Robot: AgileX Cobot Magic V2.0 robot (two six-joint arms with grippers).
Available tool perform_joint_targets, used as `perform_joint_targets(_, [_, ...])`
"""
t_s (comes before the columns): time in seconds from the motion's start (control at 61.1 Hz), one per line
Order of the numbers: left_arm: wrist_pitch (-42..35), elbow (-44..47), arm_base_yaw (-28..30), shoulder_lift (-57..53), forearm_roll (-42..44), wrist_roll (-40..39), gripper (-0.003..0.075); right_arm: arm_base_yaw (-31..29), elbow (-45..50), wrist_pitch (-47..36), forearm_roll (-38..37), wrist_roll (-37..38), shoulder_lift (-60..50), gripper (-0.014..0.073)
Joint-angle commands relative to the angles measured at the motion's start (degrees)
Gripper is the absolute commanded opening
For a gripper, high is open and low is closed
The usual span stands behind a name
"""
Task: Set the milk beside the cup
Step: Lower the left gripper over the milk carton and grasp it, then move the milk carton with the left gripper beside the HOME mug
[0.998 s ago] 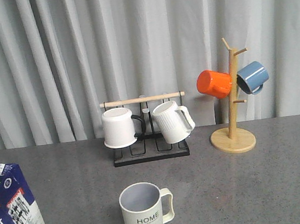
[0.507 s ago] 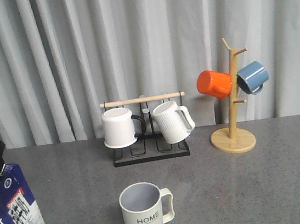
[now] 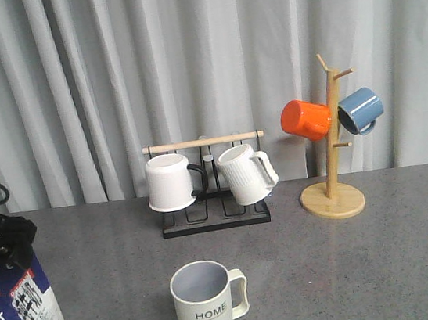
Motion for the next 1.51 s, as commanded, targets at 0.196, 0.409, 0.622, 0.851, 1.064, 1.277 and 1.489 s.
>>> perform_joint_targets(0.196, [-1.1, -1.8, -0.1, 1.3, -0.7, -0.4, 0.0575, -0.3, -1.4, -3.3, -0.2, 0.2, 0.0, -0.0005])
perform_joint_targets(0.409, [-1.1, -1.8, -0.1, 2.0, -0.7, -0.4, 0.0521, -0.3, -1.4, -3.3, -0.5, 0.4, 0.0, -0.0005])
perform_joint_targets(0.622, [-1.0, -1.8, -0.1, 1.9, -0.7, -0.4, 0.0318, -0.3, -1.4, -3.3, -0.5, 0.4, 0.0, -0.0005])
perform_joint_targets(0.851, [-1.0, -1.8, -0.1, 1.0, -1.7, -0.4, 0.0100, -0.3, -1.4, -3.3, -0.5, 0.4, 0.0, -0.0005])
perform_joint_targets(1.064, [-1.0, -4.6, -0.1, -0.9, -8.5, -0.4, 0.0006, -0.3, -1.4, -3.4, -0.5, 0.4, 0.0, -0.0005])
perform_joint_targets(1.277, [-1.0, -9.9, -1.3, -0.8, -21.1, 1.7, -0.0004, -0.3, -1.4, -3.3, -0.5, 0.4, 0.0, -0.0005])
perform_joint_targets(1.489, [-1.0, -10.8, -6.2, 1.0, -17.2, 0.1, -0.0004, -0.3, -1.4, -3.3, -0.5, 0.4, 0.0, -0.0005])
